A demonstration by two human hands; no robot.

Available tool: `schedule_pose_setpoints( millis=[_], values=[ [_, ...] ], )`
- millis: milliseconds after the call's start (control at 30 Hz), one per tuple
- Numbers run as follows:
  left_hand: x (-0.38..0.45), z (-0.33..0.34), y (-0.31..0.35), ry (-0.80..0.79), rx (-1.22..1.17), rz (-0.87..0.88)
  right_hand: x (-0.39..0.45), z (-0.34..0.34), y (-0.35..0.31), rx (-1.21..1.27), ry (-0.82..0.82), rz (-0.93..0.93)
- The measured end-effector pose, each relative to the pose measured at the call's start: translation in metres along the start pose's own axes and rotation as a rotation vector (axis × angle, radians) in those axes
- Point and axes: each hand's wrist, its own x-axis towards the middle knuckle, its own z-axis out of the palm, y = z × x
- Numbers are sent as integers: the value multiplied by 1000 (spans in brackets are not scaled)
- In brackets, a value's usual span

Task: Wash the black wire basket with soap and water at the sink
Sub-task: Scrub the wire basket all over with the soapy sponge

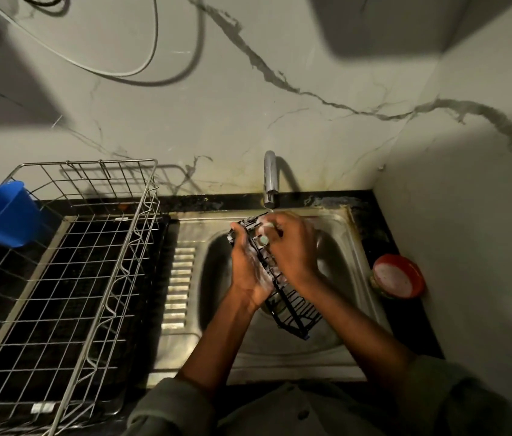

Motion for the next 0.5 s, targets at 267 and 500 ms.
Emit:
schedule_pose_setpoints(
  millis=[267,500],
  values=[
    [8,-17,13,-98,-175,-49,-61,-28,27,-166,-356,-30],
    [8,-13,5,124,-83,-38,-33,-37,36,-139,-240,105]
  ],
)
